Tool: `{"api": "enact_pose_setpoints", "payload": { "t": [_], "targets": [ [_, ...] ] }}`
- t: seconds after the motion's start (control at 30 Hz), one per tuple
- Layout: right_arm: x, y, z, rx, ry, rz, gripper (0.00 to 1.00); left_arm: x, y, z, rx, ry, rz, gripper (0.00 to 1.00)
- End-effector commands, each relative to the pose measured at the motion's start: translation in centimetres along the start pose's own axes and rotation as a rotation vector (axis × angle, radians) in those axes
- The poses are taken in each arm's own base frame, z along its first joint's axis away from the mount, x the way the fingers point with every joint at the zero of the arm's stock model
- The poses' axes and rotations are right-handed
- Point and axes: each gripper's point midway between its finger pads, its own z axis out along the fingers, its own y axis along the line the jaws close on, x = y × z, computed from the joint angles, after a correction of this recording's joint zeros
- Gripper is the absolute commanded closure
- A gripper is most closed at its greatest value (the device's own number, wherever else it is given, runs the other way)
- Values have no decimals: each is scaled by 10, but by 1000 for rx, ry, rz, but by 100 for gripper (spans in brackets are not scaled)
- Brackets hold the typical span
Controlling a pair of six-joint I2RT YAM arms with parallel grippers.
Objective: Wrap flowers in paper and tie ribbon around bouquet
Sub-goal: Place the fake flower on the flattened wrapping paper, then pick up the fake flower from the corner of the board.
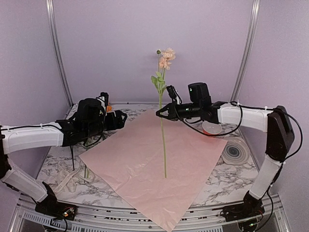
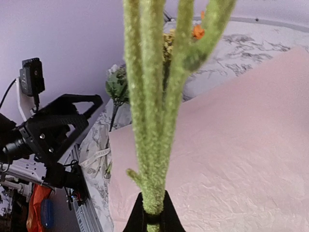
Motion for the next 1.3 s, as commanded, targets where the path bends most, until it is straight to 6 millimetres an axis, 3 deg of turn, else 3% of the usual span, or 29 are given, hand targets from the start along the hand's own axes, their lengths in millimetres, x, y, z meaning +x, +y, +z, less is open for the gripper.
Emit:
{"api": "enact_pose_setpoints", "payload": {
  "t": [0.0, 0.27, 0.4, 0.53, 0.6, 0.73, 0.9, 1.13, 1.2, 1.27],
  "targets": [
    [55, -66, 16, 260, 216, 101, 100, 33, 107, -14, -434, 181, -12, 16],
    [71, -129, 45, 448, 250, 139, 100, 28, 166, -45, -614, 116, -84, 13],
    [79, -151, 52, 501, 229, 174, 100, 39, 186, -53, -662, 125, -123, 12],
    [72, -160, 53, 532, 171, 174, 79, 51, 202, -54, -713, 158, -132, 12],
    [66, -161, 51, 551, 150, 163, 74, 53, 212, -58, -755, 157, -139, 12],
    [53, -154, 44, 560, 113, 122, 72, 58, 244, -72, -858, 124, -229, 15],
    [45, -143, 33, 574, 123, 21, 71, 89, 292, -89, -990, 154, -367, 16],
    [46, -123, 18, 528, 140, -62, 71, 122, 325, -100, -1102, 224, -407, 18],
    [45, -121, 16, 522, 142, -74, 71, 127, 330, -97, -1106, 247, -405, 27],
    [45, -119, 16, 516, 146, -82, 71, 129, 332, -96, -1112, 256, -399, 47]
  ]
}}
